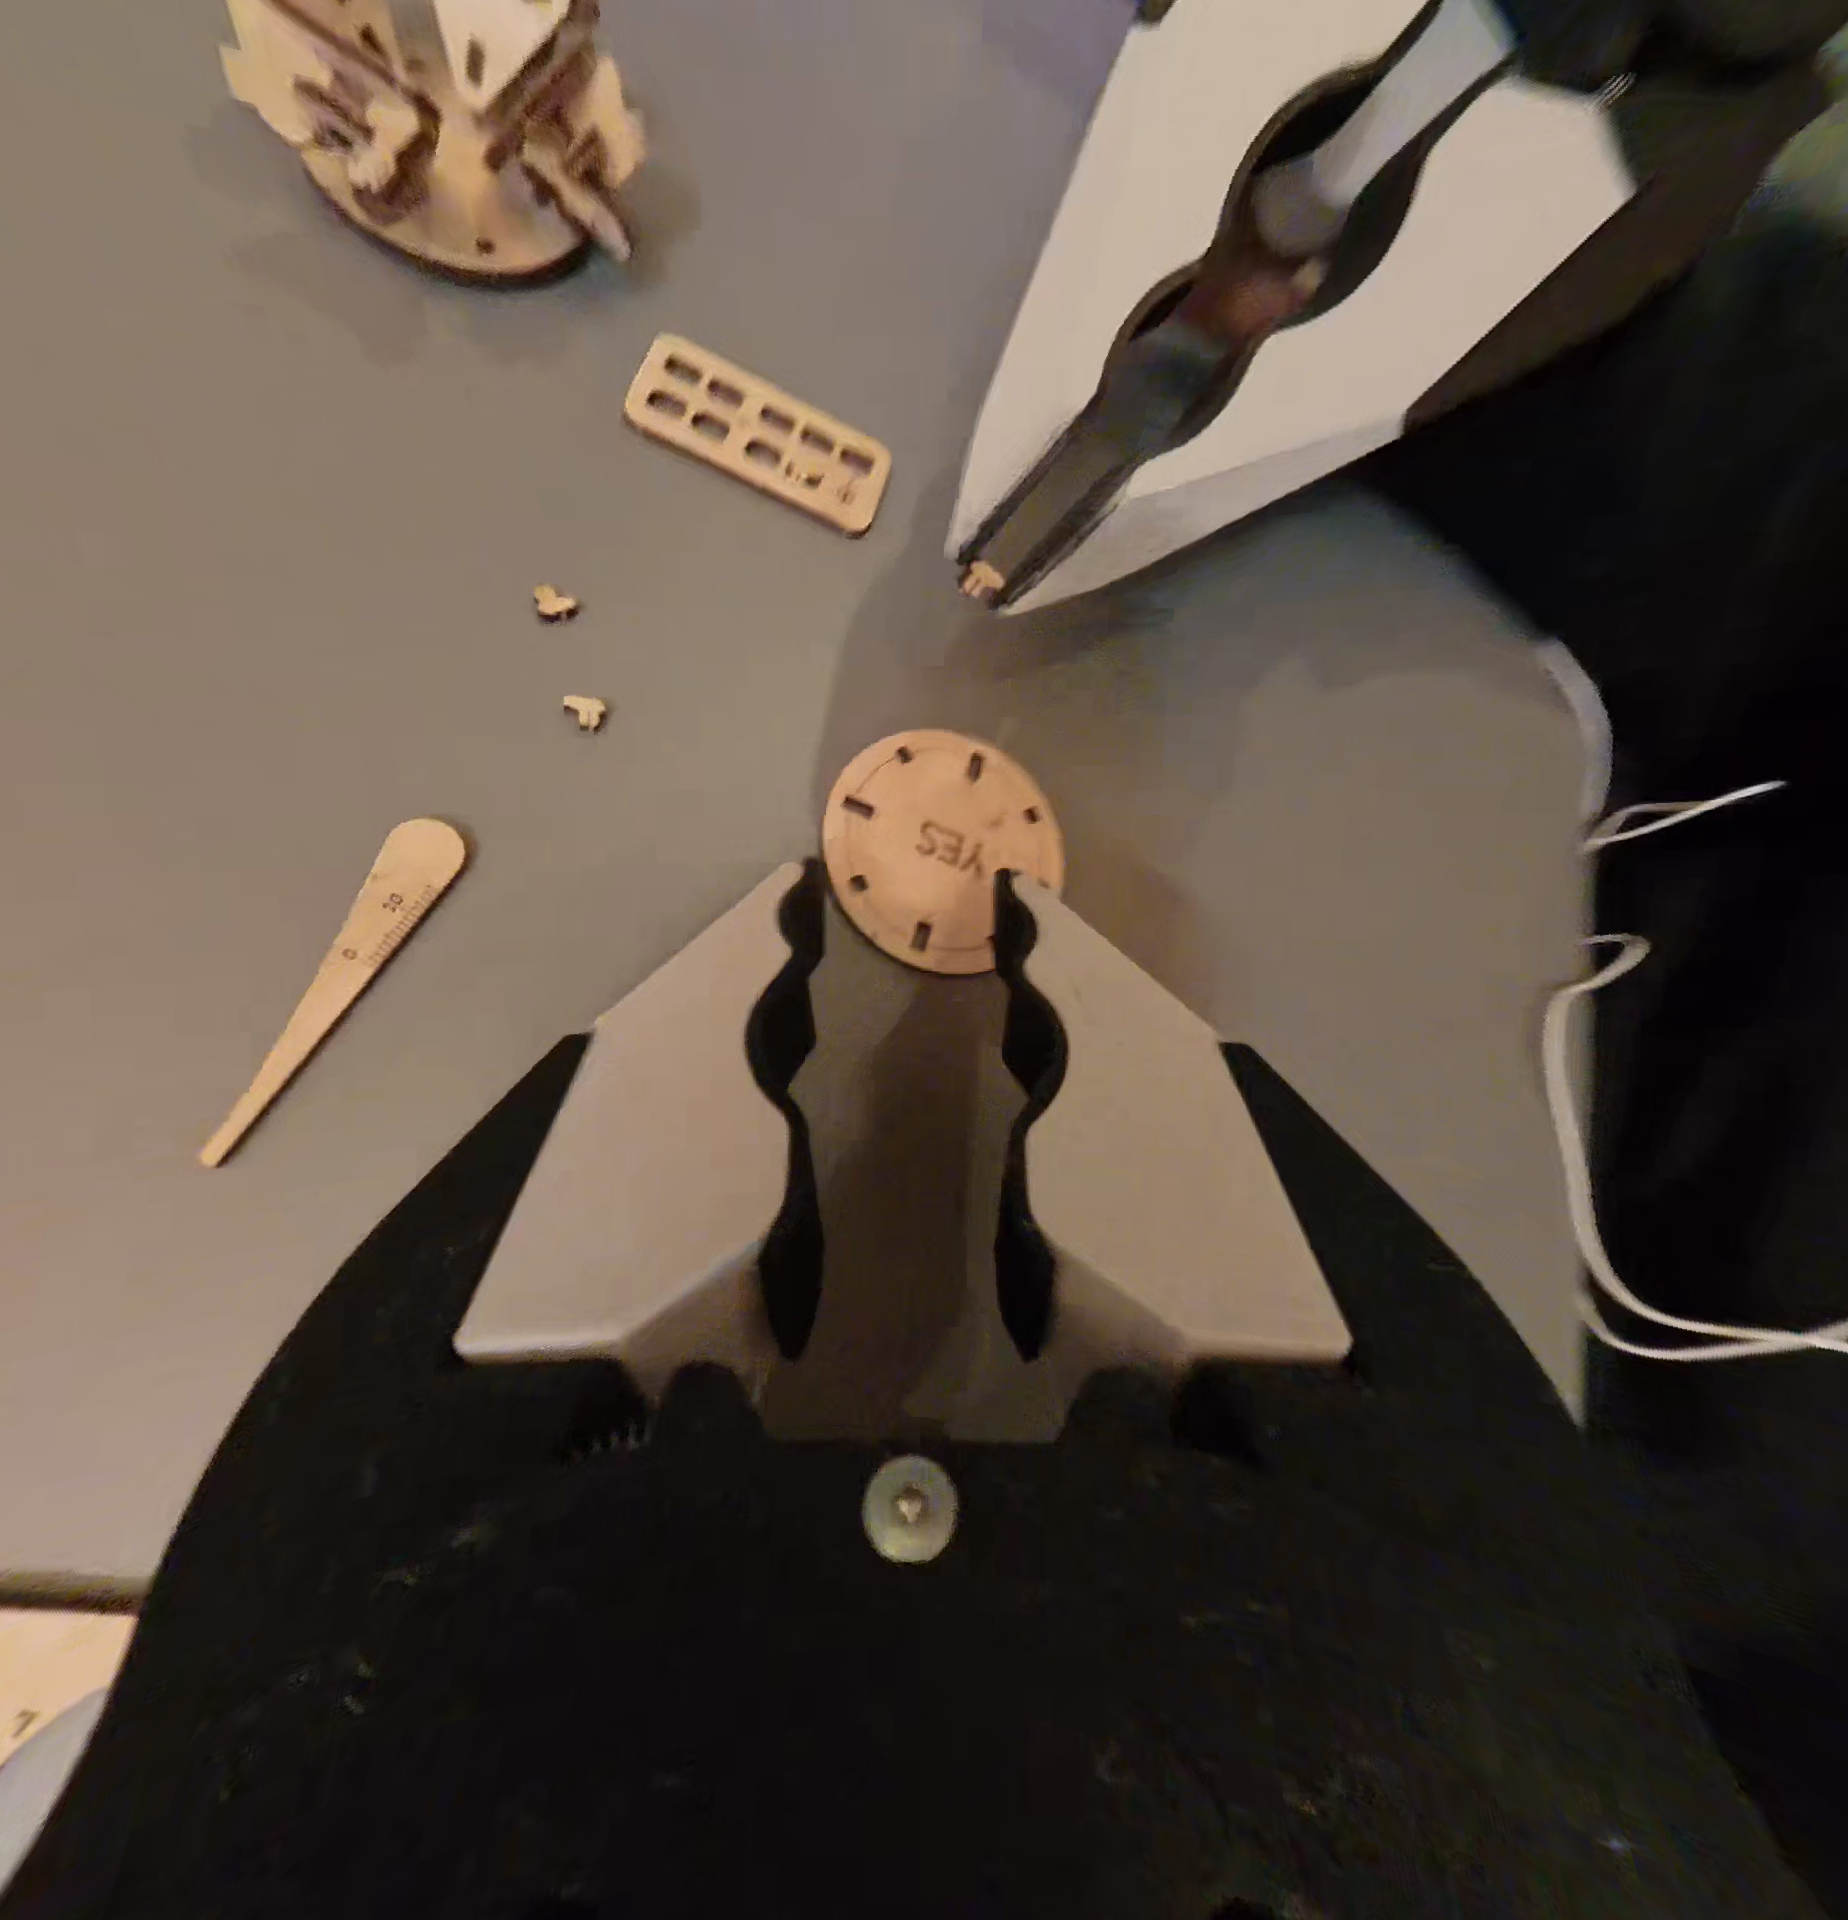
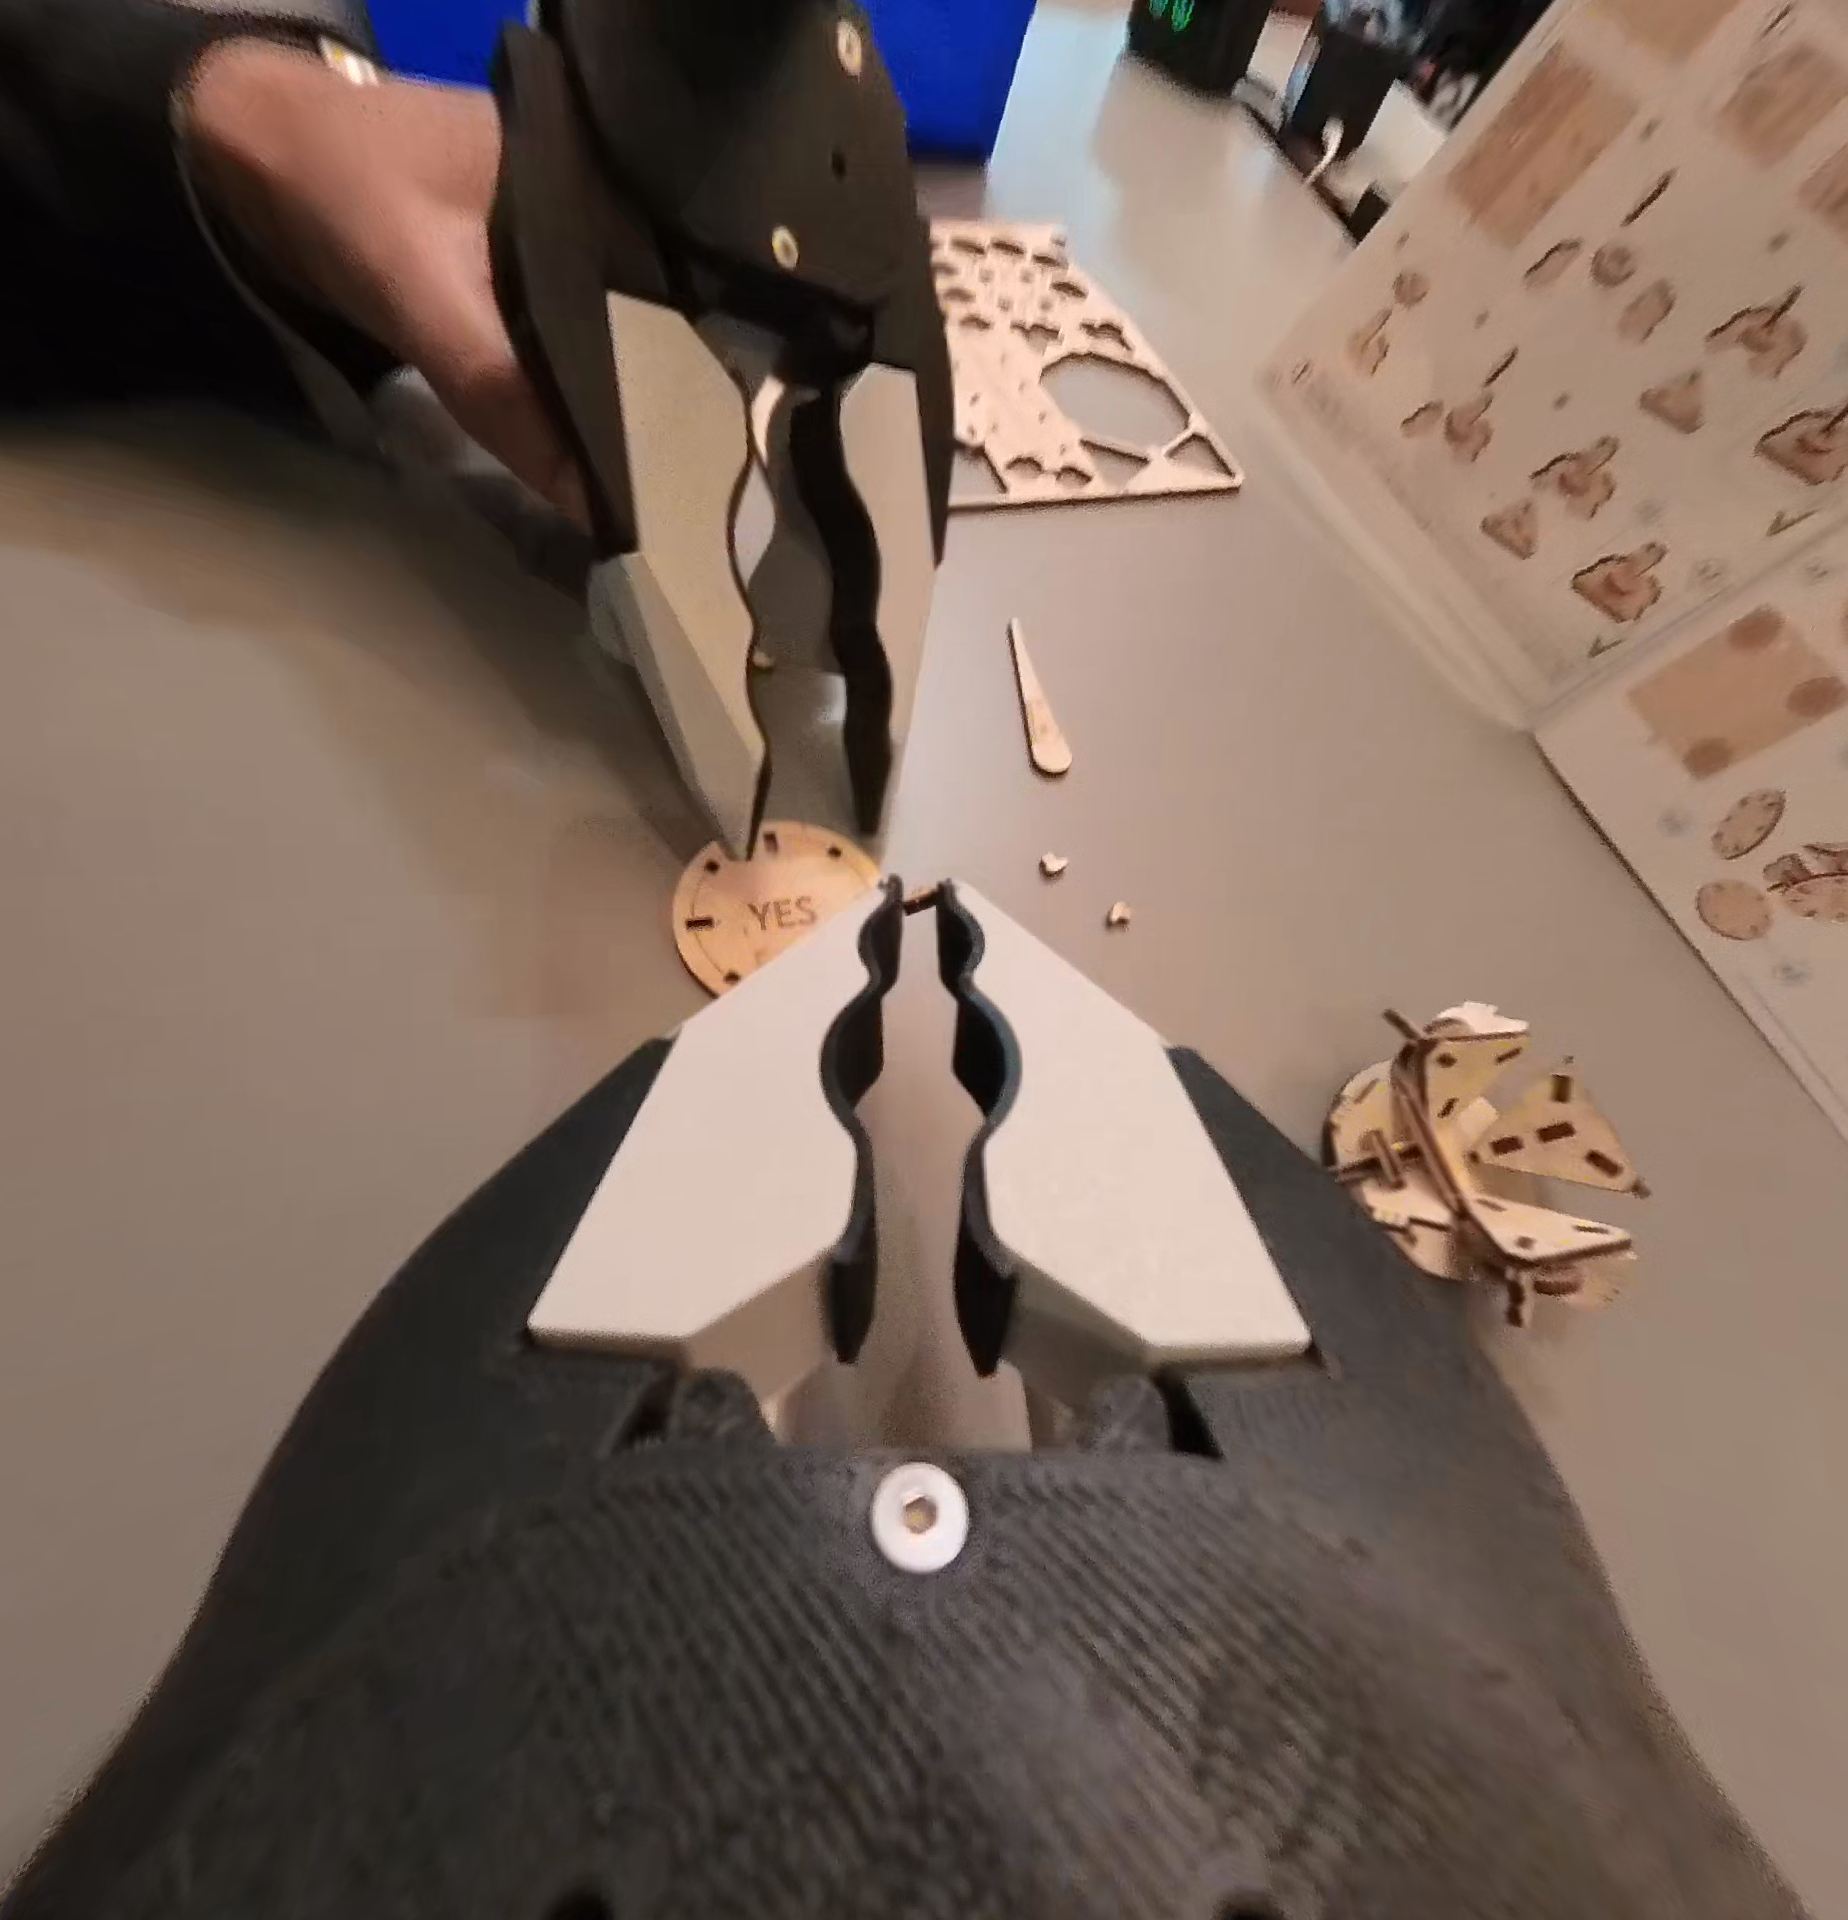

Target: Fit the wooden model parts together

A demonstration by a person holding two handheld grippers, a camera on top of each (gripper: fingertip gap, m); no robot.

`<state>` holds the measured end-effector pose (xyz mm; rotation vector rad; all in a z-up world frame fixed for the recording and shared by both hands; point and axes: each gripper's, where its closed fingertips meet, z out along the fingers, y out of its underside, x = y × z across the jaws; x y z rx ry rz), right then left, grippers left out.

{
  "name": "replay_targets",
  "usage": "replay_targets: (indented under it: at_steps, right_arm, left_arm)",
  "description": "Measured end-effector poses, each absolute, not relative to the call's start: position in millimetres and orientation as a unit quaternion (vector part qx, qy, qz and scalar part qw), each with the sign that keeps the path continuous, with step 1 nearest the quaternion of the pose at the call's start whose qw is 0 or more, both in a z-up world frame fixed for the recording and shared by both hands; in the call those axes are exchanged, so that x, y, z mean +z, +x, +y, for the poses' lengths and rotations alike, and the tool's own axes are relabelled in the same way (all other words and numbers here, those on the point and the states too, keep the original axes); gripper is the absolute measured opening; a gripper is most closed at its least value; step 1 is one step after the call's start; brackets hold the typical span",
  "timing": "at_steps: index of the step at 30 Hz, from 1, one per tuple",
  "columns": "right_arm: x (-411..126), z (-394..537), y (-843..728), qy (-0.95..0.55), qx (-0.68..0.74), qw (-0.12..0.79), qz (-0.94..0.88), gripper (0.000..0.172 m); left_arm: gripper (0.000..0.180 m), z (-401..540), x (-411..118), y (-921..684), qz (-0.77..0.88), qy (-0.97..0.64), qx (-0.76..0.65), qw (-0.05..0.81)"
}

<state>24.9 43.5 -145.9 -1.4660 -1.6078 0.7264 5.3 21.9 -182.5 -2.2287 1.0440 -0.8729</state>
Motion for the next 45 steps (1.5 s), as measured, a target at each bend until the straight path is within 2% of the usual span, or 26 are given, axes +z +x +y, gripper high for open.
replay_targets:
  at_steps: [3, 6, 9, 13, 18, 27, 34, 45]
  right_arm:
    - [-166.4, 51.0, 29.1, -0.597, 0.229, 0.391, -0.663, 0.005]
    - [-173.1, 52.0, 28.8, -0.596, 0.210, 0.383, -0.674, 0.005]
    - [-176.0, 43.0, 24.0, -0.589, 0.228, 0.366, -0.683, 0.005]
    - [-178.5, 40.3, 22.1, -0.573, 0.211, 0.361, -0.704, 0.005]
    - [-184.8, 39.3, 19.9, -0.577, 0.202, 0.346, -0.712, 0.005]
    - [-187.4, 42.0, 25.4, -0.605, 0.207, 0.341, -0.689, 0.005]
    - [-188.3, 33.1, 25.4, -0.596, 0.220, 0.333, -0.697, 0.005]
    - [-183.9, 29.2, 21.5, -0.594, 0.238, 0.336, -0.691, 0.005]
  left_arm:
    - [0.045, 22.9, -186.6, 8.1, 0.406, -0.823, -0.284, 0.277]
    - [0.055, 16.4, -184.3, 13.4, 0.410, -0.817, -0.306, 0.267]
    - [0.060, 12.9, -175.8, 19.0, 0.412, -0.806, -0.322, 0.277]
    - [0.065, 16.4, -181.3, 20.7, 0.424, -0.812, -0.274, 0.293]
    - [0.064, 22.1, -193.3, 17.3, 0.447, -0.819, -0.193, 0.305]
    - [0.065, 17.1, -192.3, 21.5, 0.447, -0.816, -0.216, 0.297]
    - [0.051, 20.9, -193.1, 17.3, 0.452, -0.813, -0.206, 0.304]
    - [0.058, 14.9, -191.7, 19.4, 0.472, -0.803, -0.204, 0.302]
